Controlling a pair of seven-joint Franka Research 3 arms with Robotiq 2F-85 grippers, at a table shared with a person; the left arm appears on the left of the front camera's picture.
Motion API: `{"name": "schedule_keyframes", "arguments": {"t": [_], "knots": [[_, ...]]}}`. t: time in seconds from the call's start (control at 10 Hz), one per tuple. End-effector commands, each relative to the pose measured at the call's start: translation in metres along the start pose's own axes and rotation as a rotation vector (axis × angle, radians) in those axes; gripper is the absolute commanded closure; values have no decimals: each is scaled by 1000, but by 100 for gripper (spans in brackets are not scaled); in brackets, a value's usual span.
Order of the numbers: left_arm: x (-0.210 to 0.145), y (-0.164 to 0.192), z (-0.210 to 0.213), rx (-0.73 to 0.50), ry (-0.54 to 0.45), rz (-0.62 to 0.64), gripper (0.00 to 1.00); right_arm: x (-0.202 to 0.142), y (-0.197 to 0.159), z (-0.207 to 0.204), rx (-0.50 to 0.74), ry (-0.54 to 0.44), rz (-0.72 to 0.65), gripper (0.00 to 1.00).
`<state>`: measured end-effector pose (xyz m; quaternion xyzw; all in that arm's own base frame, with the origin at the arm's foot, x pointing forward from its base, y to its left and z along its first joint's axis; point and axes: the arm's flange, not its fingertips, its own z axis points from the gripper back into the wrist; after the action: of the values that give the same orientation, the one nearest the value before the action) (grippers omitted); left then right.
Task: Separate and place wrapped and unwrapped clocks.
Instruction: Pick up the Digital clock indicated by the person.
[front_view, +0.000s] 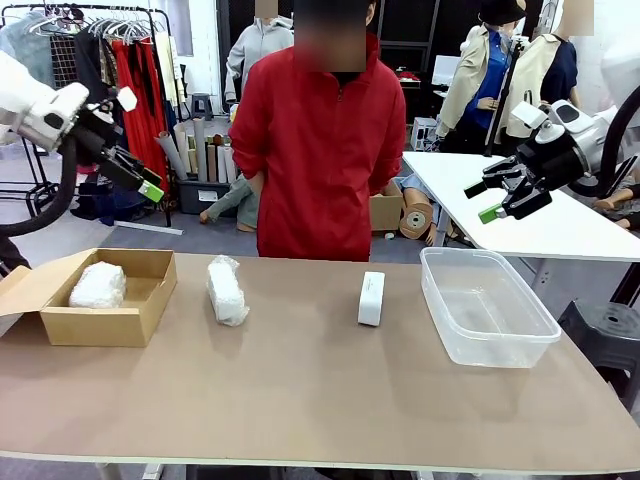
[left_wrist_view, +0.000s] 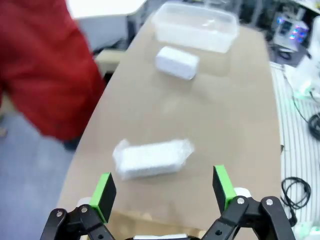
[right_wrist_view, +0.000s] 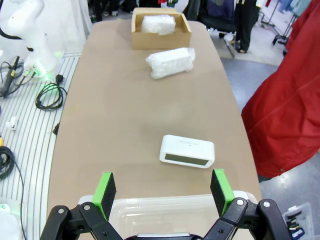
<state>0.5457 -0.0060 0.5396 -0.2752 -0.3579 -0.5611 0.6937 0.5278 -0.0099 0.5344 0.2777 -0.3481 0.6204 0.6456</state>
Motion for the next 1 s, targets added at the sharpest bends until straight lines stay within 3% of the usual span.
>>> {"name": "schedule_keyframes", "arguments": {"t": [0.0, 0.1, 0.2, 0.3, 0.6, 0.7, 0.9], "knots": [[-14, -6, 6, -144, -31, -142, 0, 1, 0, 1, -1, 0, 2, 0], [-14, -8, 9, -192, -20, -187, 0, 1, 0, 1, -1, 0, 2, 0], [-12, -4, 8, -205, -7, -154, 0, 1, 0, 1, -1, 0, 2, 0], [-8, -12, 1, -134, -36, -142, 0, 1, 0, 1, -1, 0, 2, 0], [-12, -12, 2, -172, -28, -154, 0, 1, 0, 1, -1, 0, 2, 0], [-15, -12, 1, -235, 72, -200, 0, 1, 0, 1, -1, 0, 2, 0], [-10, -5, 4, -214, 202, -226, 0, 1, 0, 1, -1, 0, 2, 0]]}}
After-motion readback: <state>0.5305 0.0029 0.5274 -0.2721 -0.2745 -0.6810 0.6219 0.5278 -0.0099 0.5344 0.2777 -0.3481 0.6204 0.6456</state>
